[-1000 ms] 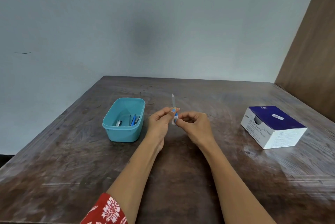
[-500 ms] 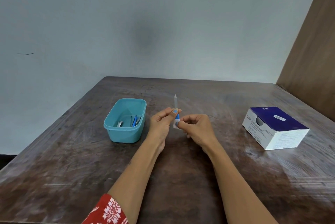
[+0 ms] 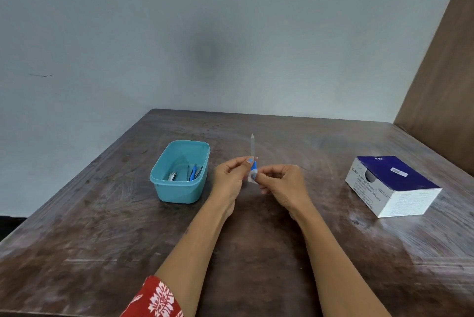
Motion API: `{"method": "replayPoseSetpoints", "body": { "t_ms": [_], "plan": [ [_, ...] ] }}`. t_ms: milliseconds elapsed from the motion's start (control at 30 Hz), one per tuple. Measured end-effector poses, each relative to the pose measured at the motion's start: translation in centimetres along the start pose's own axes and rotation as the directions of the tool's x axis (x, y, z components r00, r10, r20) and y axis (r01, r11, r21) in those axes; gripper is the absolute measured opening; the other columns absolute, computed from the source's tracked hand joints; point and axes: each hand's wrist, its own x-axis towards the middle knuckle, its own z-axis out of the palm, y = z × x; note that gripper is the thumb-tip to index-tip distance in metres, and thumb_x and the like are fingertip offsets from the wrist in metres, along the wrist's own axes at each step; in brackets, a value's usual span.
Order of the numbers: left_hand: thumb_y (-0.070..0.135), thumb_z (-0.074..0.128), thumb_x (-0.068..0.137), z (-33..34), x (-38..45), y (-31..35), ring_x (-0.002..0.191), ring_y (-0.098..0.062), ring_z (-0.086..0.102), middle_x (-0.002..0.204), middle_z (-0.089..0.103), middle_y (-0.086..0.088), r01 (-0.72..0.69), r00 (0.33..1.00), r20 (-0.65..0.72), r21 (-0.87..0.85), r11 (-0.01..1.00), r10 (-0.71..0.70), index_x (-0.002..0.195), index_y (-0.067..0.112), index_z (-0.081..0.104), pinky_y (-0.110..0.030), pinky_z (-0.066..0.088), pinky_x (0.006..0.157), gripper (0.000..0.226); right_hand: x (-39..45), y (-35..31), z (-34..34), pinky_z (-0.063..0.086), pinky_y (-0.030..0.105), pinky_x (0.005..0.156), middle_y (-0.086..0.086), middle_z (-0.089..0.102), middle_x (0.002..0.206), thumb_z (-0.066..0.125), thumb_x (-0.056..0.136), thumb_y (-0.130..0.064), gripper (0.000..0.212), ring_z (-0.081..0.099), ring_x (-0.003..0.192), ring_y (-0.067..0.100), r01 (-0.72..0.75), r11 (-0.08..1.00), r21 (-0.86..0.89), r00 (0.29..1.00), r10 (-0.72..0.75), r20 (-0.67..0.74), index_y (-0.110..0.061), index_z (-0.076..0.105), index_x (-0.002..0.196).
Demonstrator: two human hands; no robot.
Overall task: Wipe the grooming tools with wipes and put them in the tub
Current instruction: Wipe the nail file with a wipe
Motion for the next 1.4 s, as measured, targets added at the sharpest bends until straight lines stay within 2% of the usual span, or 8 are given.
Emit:
{"method": "replayPoseSetpoints", "body": {
  "t_ms": [167,300,500,800,967,1100,1267,1400],
  "plan": [
    [0.012,0.062,0.086,-0.2,0.3,-0.1,0.095,-0.021,0.066,0.104,0.069,-0.009,-0.021,0.998,-0.063,-0.038,0.999,0.018,0.100,0.008,0.068,-0.033,0.057,0.078,0.015,0.6,0.6,-0.5,0.052,0.021,0.050,-0.003,0.066,0.050,0.072,0.075,-0.007,0.008,0.059,0.046,0.008,-0.045,0.999,0.001,0.993,0.045,-0.108,-0.015,0.075,0.073],
    [0.011,0.061,0.087,0.1,-0.3,-0.3,0.081,-0.020,0.069,0.090,0.070,-0.011,-0.086,0.996,0.016,0.079,0.993,0.085,0.098,0.006,0.067,-0.026,0.059,0.064,0.013,0.8,0.5,-1.1,0.052,0.018,0.052,-0.004,0.069,0.056,0.072,0.079,-0.004,0.007,0.059,0.048,0.005,0.008,0.968,0.249,0.978,0.044,-0.204,-0.007,0.073,0.085],
    [0.008,0.064,0.084,0.2,-0.6,-0.6,0.080,-0.015,0.069,0.084,0.069,-0.001,-0.166,0.984,0.097,0.245,0.955,0.147,0.097,0.010,0.069,-0.021,0.058,0.060,0.014,0.8,0.5,-1.0,0.049,0.012,0.056,-0.003,0.073,0.074,0.072,0.078,-0.003,0.016,0.065,0.061,0.001,0.053,0.977,0.206,0.988,-0.021,-0.152,-0.006,0.073,0.094],
    [0.001,0.065,0.082,0.6,-1.2,-0.5,0.071,-0.017,0.069,0.081,0.069,-0.011,-0.080,0.971,0.240,0.315,0.946,0.002,0.095,-0.002,0.068,-0.027,0.059,0.056,0.014,0.9,0.0,-1.3,0.045,0.010,0.049,-0.009,0.071,0.060,0.075,0.074,0.001,0.014,0.062,0.052,-0.002,0.140,0.941,0.309,0.941,-0.030,-0.336,-0.010,0.072,0.082],
    [0.003,0.063,0.085,0.4,-1.2,-0.2,0.073,-0.015,0.069,0.083,0.069,-0.009,-0.148,0.980,0.174,0.295,0.944,0.099,0.101,-0.001,0.068,-0.022,0.058,0.058,0.018,0.5,0.3,-0.6,0.052,0.013,0.064,-0.001,0.072,0.076,0.075,0.076,-0.004,0.013,0.065,0.064,-0.004,0.180,0.984,-0.006,0.947,-0.175,-0.270,-0.014,0.074,0.085],
    [0.002,0.064,0.083,0.2,-1.0,-0.2,0.078,-0.014,0.069,0.089,0.070,-0.010,-0.148,0.984,0.138,0.297,0.943,0.111,0.102,0.003,0.069,-0.022,0.059,0.065,0.019,0.4,0.4,-0.2,0.050,0.009,0.064,-0.013,0.068,0.076,0.068,0.082,-0.006,0.017,0.062,0.068,-0.009,0.219,0.940,-0.261,0.945,-0.271,-0.183,-0.018,0.075,0.091],
    [-0.006,0.064,0.081,0.1,-1.0,-0.2,0.082,-0.020,0.070,0.093,0.070,-0.017,-0.099,0.981,0.182,0.216,0.971,0.060,0.105,0.000,0.067,-0.030,0.059,0.073,0.025,0.1,0.7,-0.2,0.052,0.015,0.065,-0.005,0.068,0.085,0.065,0.082,-0.004,0.024,0.061,0.072,0.002,0.290,0.871,-0.397,0.923,-0.364,-0.123,-0.022,0.074,0.095],
    [-0.011,0.063,0.080,0.2,-1.2,-0.2,0.085,-0.025,0.067,0.095,0.069,-0.019,-0.044,0.972,0.235,0.199,0.979,-0.004,0.109,-0.004,0.065,-0.031,0.060,0.071,0.030,0.2,0.8,-0.4,0.053,0.028,0.071,-0.001,0.065,0.082,0.066,0.082,-0.005,0.021,0.060,0.079,0.014,0.314,0.813,-0.490,0.876,-0.447,-0.179,-0.017,0.074,0.097]
  ]
}}
